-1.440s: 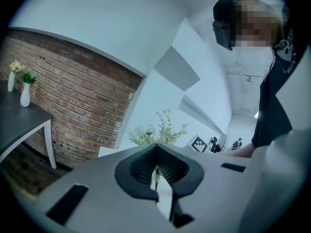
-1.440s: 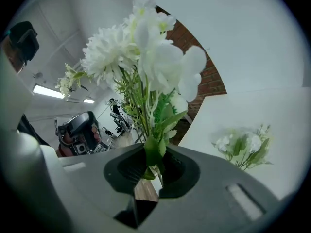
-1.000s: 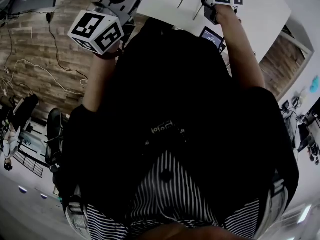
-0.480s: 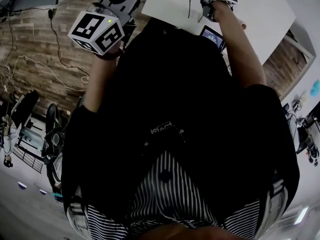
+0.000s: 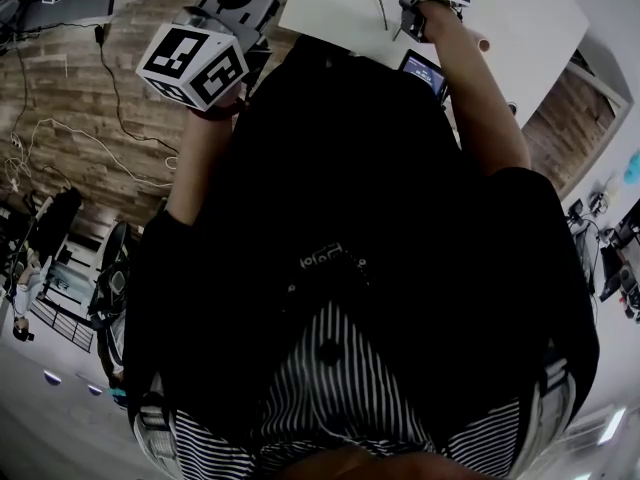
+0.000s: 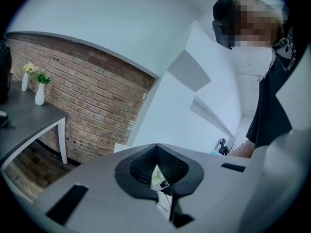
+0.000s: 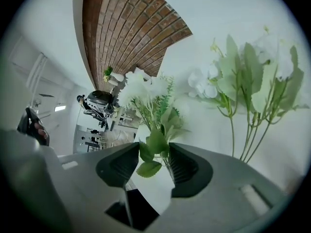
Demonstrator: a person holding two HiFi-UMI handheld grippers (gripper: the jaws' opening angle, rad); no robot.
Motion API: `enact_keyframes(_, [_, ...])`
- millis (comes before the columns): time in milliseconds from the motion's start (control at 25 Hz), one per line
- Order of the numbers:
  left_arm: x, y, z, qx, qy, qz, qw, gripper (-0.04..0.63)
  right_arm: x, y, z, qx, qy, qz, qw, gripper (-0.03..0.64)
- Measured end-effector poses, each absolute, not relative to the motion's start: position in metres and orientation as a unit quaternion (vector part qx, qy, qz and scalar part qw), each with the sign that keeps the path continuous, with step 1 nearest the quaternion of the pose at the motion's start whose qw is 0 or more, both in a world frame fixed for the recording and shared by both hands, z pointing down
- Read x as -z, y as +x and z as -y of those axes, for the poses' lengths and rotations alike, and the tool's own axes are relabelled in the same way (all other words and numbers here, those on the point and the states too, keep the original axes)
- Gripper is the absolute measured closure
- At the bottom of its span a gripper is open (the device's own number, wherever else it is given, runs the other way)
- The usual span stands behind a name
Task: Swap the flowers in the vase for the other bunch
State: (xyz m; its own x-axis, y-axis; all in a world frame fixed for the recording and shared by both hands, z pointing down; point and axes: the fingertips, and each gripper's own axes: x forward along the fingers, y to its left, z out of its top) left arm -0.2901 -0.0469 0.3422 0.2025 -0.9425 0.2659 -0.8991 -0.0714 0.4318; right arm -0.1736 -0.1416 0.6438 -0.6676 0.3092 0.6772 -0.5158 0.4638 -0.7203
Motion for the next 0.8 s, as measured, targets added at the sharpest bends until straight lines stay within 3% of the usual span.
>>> enact_keyframes(240, [-0.334, -0.276, 0.055, 0.054, 0.746, 0.612, 0.257, 0.589, -0.622, -0.156, 0.156, -0.466, 0.116, 0.781, 0.400, 0.386])
enact_keyframes(440, [-0.332, -0.257, 0.065, 0.052, 0.766, 0.589, 0.253, 0.589, -0.594, -0.125, 0.186, -0.411, 0.199, 0.802, 0.385, 0.379])
enact_keyframes(800, [-0.339, -0.263, 0.074, 0.051, 0.780, 0.567, 0.259, 0.589, -0.636, -0.088, 0.193, -0.451, 0.277, 0.743, 0.410, 0.377])
